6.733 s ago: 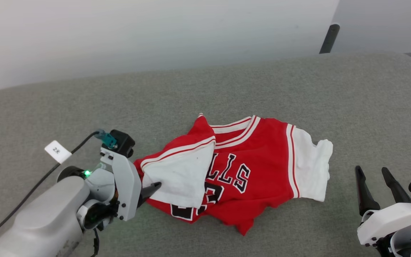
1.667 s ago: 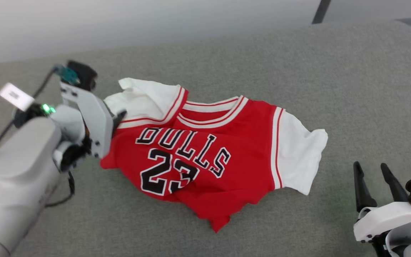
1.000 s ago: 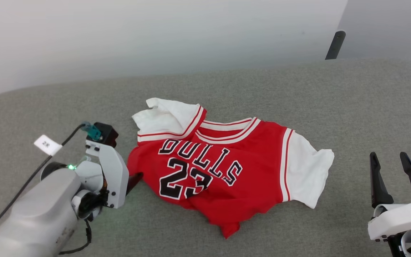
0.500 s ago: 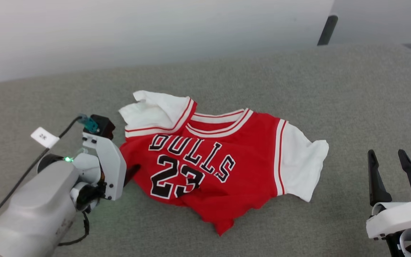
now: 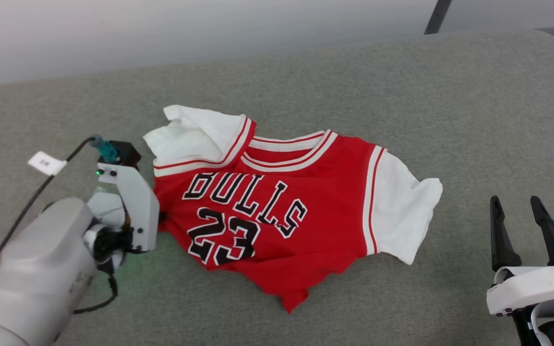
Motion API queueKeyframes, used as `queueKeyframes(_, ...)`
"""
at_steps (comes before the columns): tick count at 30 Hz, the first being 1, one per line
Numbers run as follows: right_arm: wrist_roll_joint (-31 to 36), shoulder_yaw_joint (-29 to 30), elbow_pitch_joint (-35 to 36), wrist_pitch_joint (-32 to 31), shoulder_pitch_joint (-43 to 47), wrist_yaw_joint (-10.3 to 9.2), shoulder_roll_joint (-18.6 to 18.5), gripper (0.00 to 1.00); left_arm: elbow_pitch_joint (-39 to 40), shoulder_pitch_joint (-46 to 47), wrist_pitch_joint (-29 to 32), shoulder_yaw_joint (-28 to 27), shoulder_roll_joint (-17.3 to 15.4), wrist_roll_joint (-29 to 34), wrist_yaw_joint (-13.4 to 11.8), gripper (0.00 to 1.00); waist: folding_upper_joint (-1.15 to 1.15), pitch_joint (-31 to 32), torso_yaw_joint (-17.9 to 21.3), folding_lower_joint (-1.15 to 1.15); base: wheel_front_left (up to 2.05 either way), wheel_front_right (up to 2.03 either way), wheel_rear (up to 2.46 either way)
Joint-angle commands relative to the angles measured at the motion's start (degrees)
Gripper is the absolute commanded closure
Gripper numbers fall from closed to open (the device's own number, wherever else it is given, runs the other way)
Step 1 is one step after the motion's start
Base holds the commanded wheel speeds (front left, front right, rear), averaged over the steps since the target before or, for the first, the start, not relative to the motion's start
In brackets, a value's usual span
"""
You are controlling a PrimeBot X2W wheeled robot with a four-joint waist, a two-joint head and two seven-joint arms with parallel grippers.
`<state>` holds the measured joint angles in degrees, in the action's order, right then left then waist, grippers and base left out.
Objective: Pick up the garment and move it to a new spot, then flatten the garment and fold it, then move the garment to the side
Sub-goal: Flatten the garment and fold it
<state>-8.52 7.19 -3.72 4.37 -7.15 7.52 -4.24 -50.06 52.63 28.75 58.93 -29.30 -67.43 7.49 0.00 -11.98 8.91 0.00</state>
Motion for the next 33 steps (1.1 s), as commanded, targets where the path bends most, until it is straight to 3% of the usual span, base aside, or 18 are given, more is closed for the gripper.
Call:
queueKeyframes(1,0.1,0.1,-0.1,0.4,-0.6,-0.06,0.2,0.0,-0.5,-2.6,1.3,1.3,1.1,-0.1,-0.1,1.0,0.0,0.4,-0.5,0.0,0.0,0.0,0.0)
queueKeyframes(14,0.7,0.6,-1.2,-0.2,0.8,-0.06,0.3,0.0,8.1,-4.3,12.9,-0.4,1.9,-8.7,-0.9,1.0,0.0,4.1,-5.4,0.0,0.0,0.0,0.0)
queueKeyframes(22,0.8,0.8,-1.2,-1.0,1.2,-0.06,0.2,0.0,20.2,-8.5,18.7,-0.7,1.0,-13.5,-5.3,1.0,0.0,5.5,-7.0,0.0,0.0,0.0,0.0)
queueKeyframes(31,0.3,0.8,-0.7,-1.5,1.5,-0.06,-0.1,0.0,31.9,-12.1,18.1,-1.3,-2.4,-13.9,-10.0,1.0,0.0,5.6,-6.9,0.0,0.0,0.0,0.0)
queueKeyframes(32,0.3,0.9,-0.7,-1.5,1.5,-0.06,-0.1,0.0,32.5,-12.4,17.3,-1.6,-2.7,-13.7,-10.2,0.92,0.0,5.8,-6.9,0.0,0.0,0.0,0.0)
queueKeyframes(33,0.3,0.9,-0.7,-1.7,1.7,-0.06,-0.2,0.0,32.9,-12.6,16.6,-1.8,-3.2,-13.3,-10.5,0.61,0.0,6.0,-6.9,0.0,0.0,0.0,0.0)
